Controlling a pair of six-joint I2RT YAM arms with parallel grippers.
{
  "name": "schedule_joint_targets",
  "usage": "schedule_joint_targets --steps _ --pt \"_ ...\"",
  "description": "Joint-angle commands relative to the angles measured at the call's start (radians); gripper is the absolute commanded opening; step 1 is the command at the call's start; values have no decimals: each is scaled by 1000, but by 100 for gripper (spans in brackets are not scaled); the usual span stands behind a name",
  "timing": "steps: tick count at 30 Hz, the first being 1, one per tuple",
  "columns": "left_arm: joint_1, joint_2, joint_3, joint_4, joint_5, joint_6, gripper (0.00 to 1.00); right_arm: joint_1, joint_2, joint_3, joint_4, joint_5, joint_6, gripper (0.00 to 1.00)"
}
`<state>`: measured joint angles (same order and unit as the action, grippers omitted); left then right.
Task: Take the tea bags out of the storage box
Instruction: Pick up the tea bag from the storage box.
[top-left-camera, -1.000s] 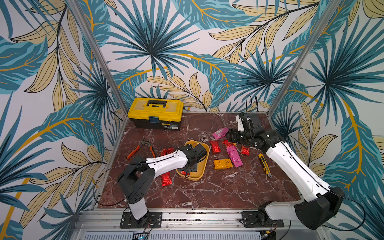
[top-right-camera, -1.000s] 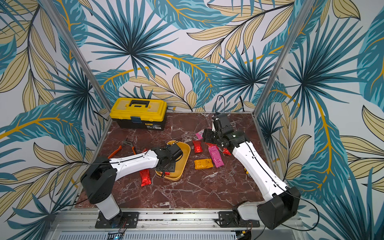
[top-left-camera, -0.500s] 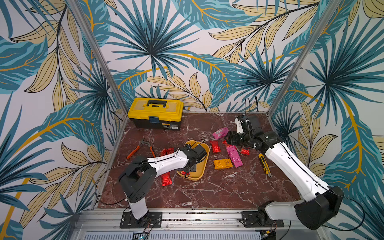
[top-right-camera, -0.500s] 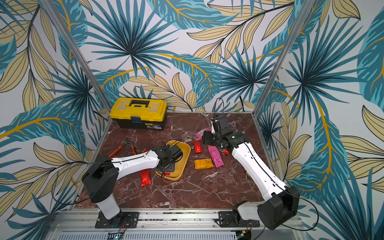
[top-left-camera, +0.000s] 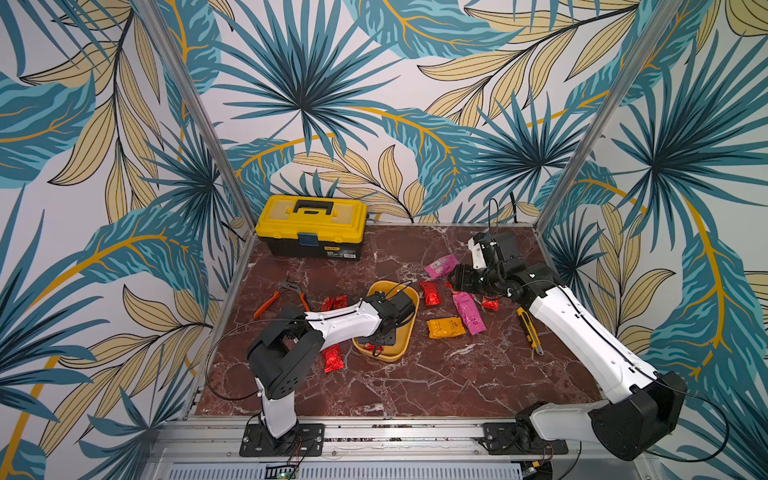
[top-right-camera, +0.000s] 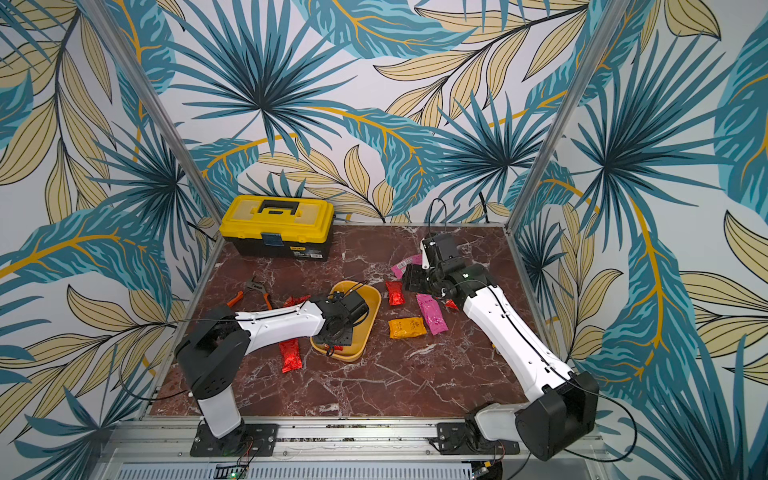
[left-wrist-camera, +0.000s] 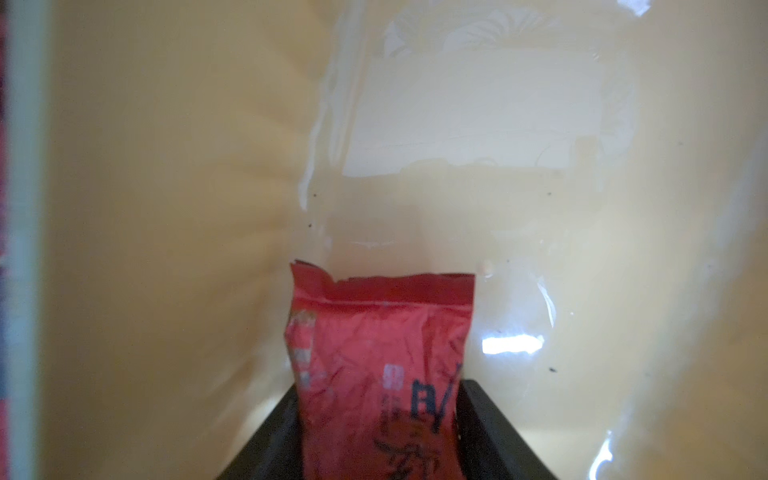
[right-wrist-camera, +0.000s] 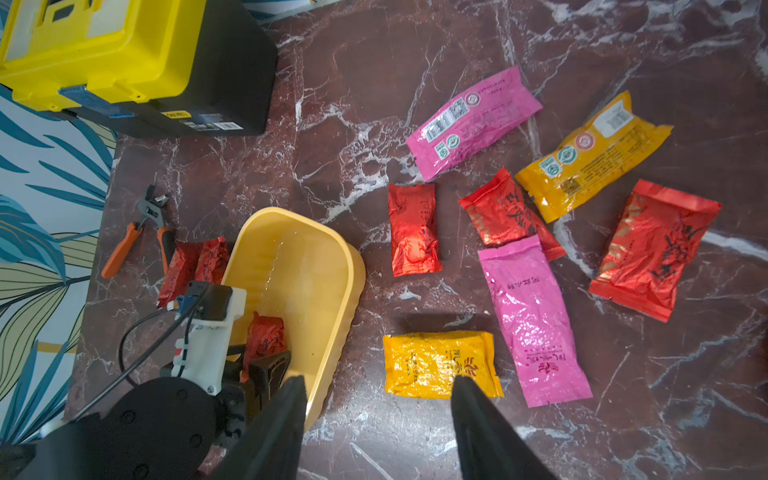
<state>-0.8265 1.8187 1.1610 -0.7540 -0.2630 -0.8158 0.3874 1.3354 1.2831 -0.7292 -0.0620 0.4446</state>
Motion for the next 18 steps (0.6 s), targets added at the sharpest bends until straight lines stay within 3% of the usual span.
schedule_joint_targets --steps 1,9,18 --pt "3 17 3 27 14 10 58 7 -36 -57 14 -50 28 60" --pt "3 11 14 52 25 10 54 22 -127 -195 30 -78 66 59" --pt "2 -24 41 31 24 17 50 23 -173 -235 21 -52 64 59"
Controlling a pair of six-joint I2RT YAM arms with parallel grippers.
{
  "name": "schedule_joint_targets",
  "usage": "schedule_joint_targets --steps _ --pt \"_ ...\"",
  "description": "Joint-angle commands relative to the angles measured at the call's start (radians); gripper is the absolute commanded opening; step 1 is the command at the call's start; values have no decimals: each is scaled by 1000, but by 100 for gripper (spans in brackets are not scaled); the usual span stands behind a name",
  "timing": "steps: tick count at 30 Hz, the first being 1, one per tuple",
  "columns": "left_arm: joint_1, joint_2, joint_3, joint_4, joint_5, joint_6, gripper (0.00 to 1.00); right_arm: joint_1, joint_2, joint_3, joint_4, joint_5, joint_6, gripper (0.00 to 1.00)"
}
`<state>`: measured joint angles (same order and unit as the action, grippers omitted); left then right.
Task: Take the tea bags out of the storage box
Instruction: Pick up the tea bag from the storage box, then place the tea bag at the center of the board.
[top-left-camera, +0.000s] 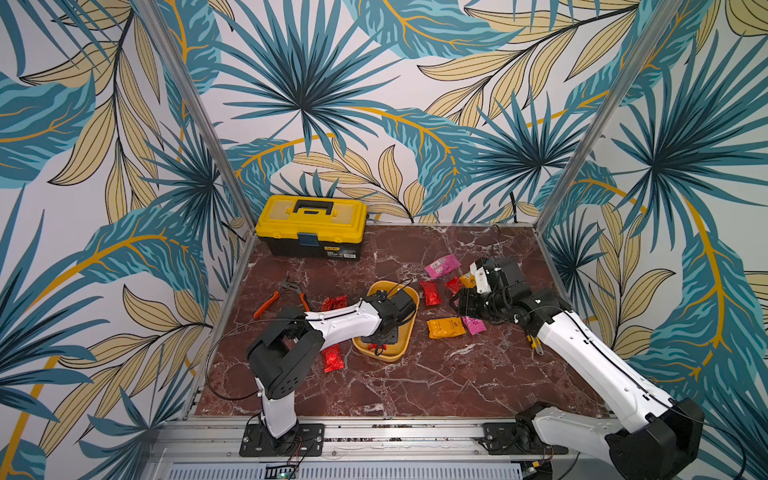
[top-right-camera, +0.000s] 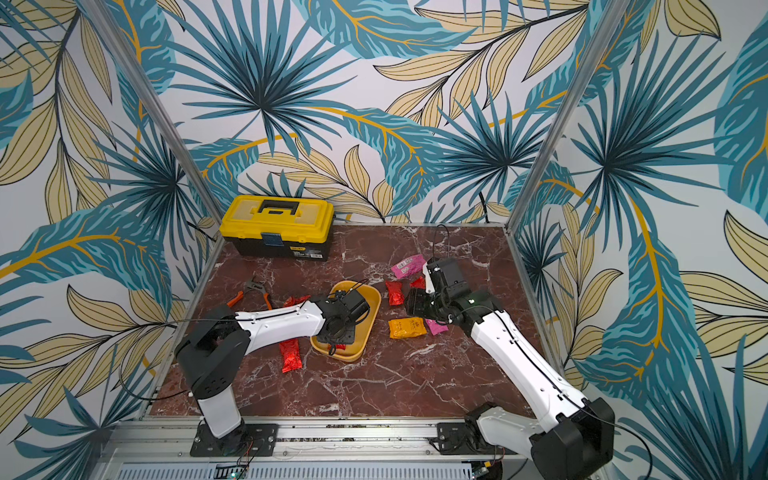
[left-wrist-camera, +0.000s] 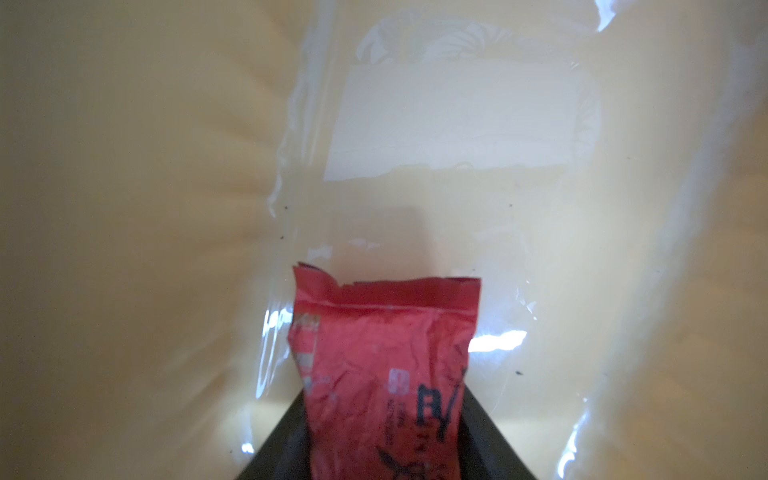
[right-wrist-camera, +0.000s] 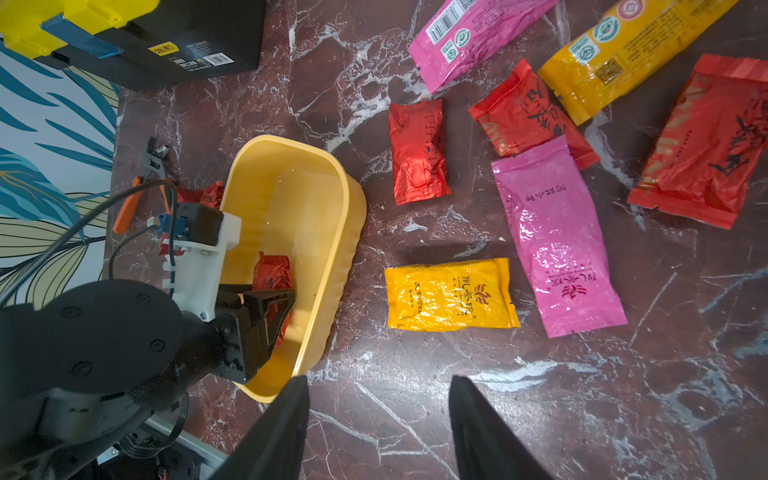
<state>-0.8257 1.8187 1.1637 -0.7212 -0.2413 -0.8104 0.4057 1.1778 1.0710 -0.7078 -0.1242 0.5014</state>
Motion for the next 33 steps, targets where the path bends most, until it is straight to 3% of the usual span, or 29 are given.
schedule_joint_targets --steps 1,18,26,33 --pt "2 -32 42 -5 1 11 50 5 -15 -23 0 13 6 59" --pt "26 -214 176 -160 -61 63 49 5 -18 -10 -5 27 -1 59" --pt "194 -274 186 -163 -67 167 50 4 -18 10 -13 26 -5 59" --pt "369 -219 180 -122 21 264 49 5 -20 19 -22 23 -4 59"
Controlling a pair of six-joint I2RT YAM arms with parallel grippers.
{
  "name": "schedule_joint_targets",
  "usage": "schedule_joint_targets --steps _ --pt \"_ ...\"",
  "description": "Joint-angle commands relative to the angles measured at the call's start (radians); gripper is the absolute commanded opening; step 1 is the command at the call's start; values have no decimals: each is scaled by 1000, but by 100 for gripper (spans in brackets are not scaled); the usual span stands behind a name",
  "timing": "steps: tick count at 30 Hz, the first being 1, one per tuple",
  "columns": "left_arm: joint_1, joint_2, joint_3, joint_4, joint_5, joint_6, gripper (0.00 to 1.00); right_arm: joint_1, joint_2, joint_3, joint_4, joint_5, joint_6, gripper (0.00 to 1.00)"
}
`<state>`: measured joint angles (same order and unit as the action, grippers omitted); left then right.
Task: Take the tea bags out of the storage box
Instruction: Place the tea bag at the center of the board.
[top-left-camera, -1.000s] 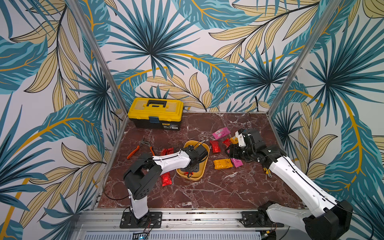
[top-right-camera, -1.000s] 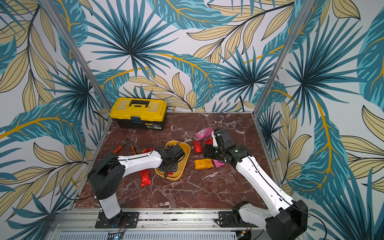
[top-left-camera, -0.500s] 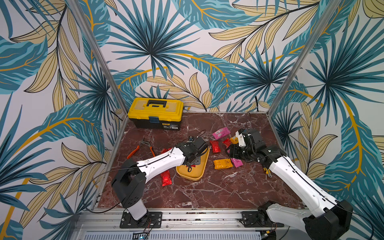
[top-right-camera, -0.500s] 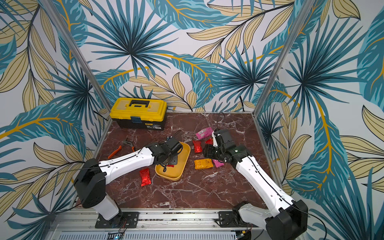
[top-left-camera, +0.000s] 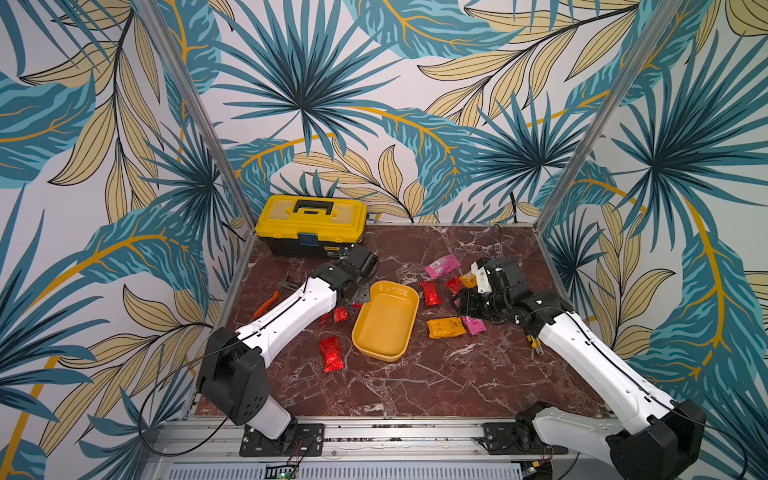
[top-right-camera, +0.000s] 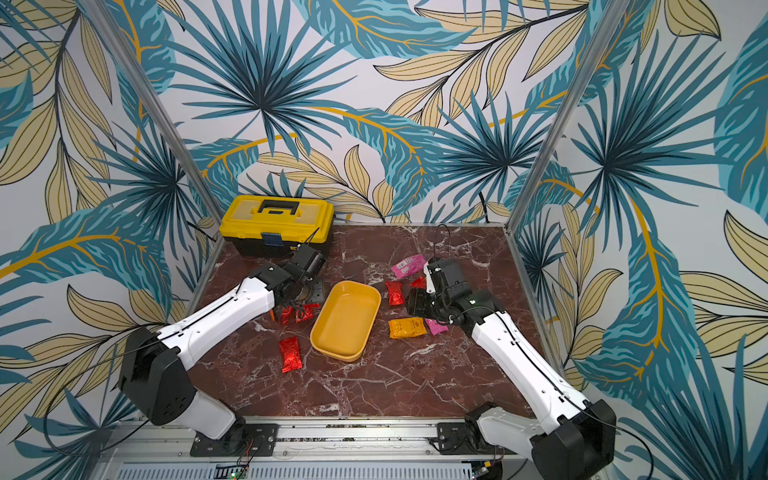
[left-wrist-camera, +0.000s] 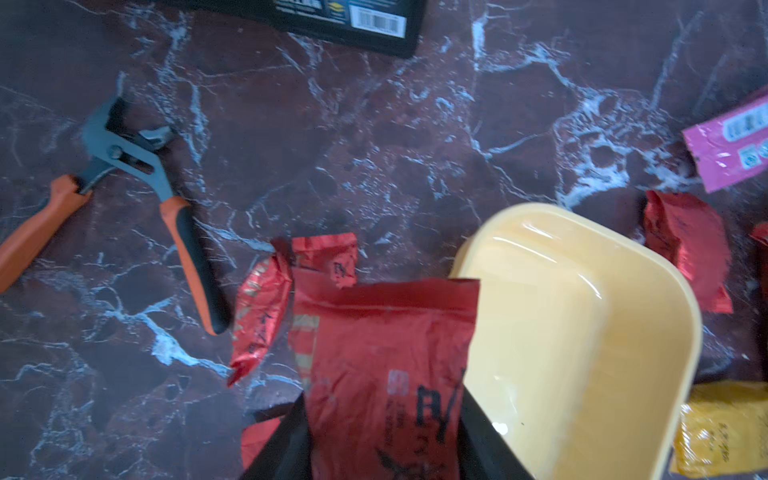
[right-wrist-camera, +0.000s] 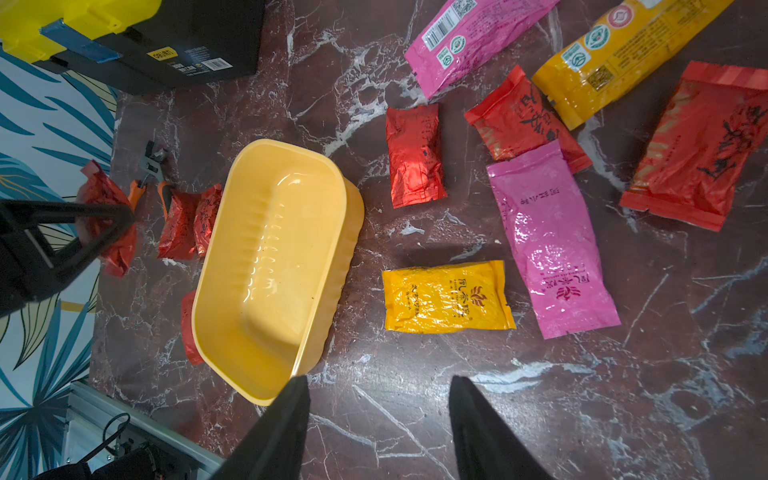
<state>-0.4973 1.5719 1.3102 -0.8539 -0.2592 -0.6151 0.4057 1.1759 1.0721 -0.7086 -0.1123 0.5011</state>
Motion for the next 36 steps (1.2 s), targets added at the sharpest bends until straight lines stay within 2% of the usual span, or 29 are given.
schedule_joint_targets --steps 1,14,16,19,22,23,26,31,34,36 --pt "55 47 37 17 47 80 49 4 -19 20 -22 11 -4 59" --pt "82 273 172 34 90 149 49 4 -35 22 -44 29 -6 59" --pt "82 275 175 36 92 150 56 4 -43 20 -49 40 -10 60" --pt "82 244 162 41 88 149 73 4 -51 17 -56 50 -15 63" --pt "83 193 147 37 85 149 83 4 -53 17 -57 60 -18 67" --pt "82 171 141 35 84 149 100 3 -54 20 -58 67 -19 68" --pt "80 86 103 42 84 139 100 4 -65 28 -58 105 -38 71" --pt "82 -153 -15 115 58 120 100 3 -115 69 -56 232 -95 73" --pt "82 -319 -96 191 2 129 100 3 -164 92 -27 375 -114 74" --pt "82 -424 -149 258 -74 140 100 4 -207 81 42 513 -129 76"
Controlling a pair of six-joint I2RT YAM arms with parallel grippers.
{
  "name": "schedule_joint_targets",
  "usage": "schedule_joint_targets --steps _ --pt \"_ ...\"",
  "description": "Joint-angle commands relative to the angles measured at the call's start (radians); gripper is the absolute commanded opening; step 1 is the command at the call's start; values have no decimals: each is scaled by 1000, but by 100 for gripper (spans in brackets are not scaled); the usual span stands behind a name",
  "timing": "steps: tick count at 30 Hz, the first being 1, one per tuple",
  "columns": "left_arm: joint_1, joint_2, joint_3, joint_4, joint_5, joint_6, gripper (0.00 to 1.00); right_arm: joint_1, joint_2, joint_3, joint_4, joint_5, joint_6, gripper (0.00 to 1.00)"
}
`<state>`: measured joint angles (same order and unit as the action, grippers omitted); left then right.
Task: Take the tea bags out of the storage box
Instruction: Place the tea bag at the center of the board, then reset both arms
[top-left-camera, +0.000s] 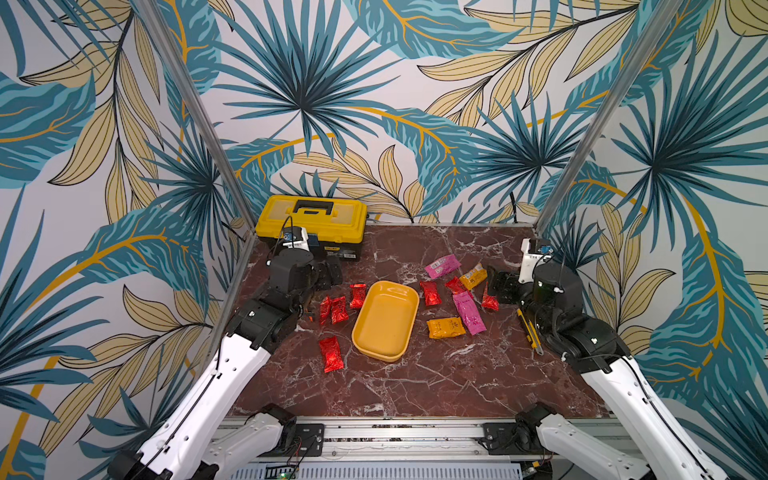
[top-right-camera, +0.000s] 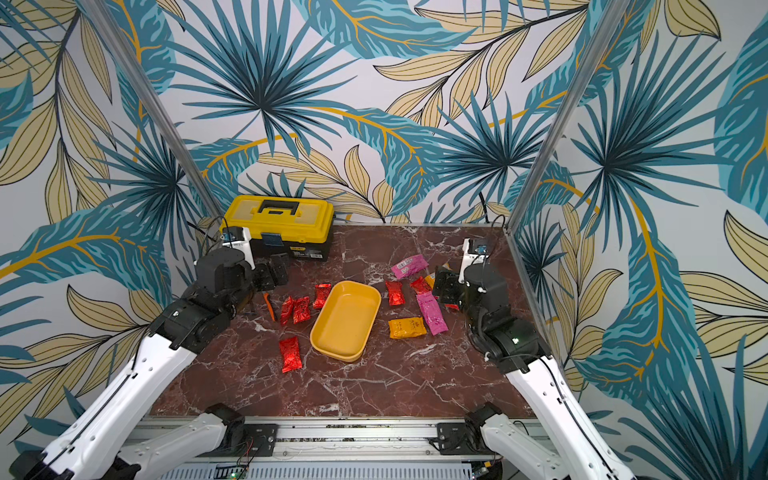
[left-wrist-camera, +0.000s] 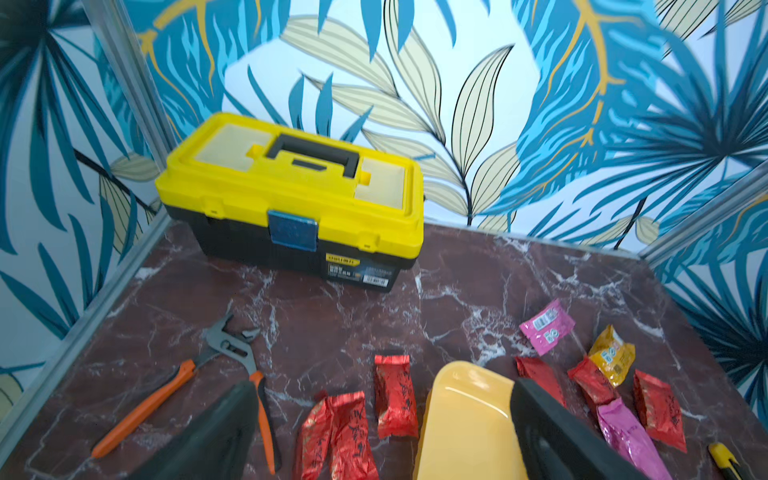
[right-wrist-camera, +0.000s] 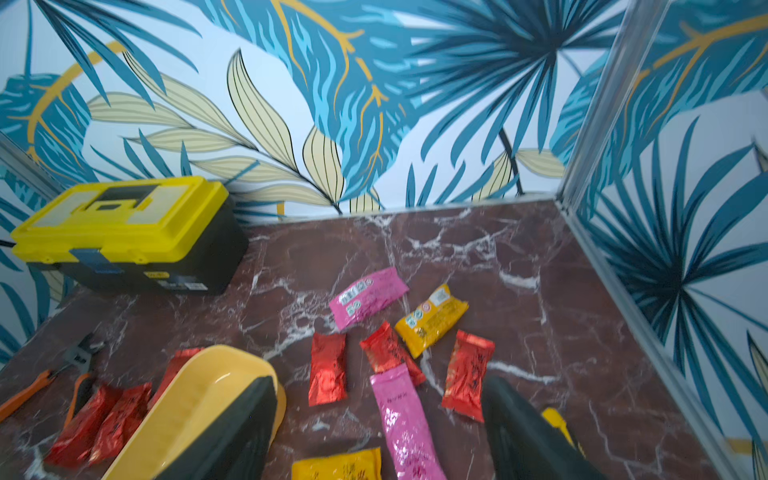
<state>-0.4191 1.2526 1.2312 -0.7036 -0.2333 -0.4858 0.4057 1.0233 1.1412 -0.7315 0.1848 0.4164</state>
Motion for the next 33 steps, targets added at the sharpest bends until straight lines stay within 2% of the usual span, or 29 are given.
schedule_joint_targets --steps 1,2,5,7,8,11,14,18,23,28,30,31,33 --pt "6 -140 -81 132 -110 32 100 4 -73 -2 114 250 -71 78" --pt "6 -179 -93 160 -115 64 100 3 -96 -23 181 254 -121 81" --pt "5 -266 -137 214 -115 133 100 3 -165 -112 358 229 -278 82" --pt "6 -333 -230 346 -123 193 100 4 -227 -230 568 257 -336 86" --pt "7 -371 -283 404 -137 198 100 3 -259 -299 677 253 -375 95" --pt "8 -424 -426 585 -222 224 100 4 -273 -406 861 289 -416 96" --pt "24 -386 -520 651 -308 255 100 1 -201 -433 878 372 -421 99" --pt "45 -285 -672 802 -429 383 100 -26 -69 -576 1115 483 -481 100" --pt "123 -203 -793 849 -492 274 100 -76 119 -681 1260 554 -448 99" --pt "150 -107 -865 1046 -469 312 100 -92 287 -745 1436 534 -427 99" --pt "165 -82 -882 1157 -406 354 100 -94 346 -764 1547 525 -470 99" --pt "178 -66 -904 1254 -373 366 100 -95 351 -758 1543 497 -483 99" --pt "216 -40 -908 1309 -328 347 100 -105 374 -757 1580 489 -510 99"
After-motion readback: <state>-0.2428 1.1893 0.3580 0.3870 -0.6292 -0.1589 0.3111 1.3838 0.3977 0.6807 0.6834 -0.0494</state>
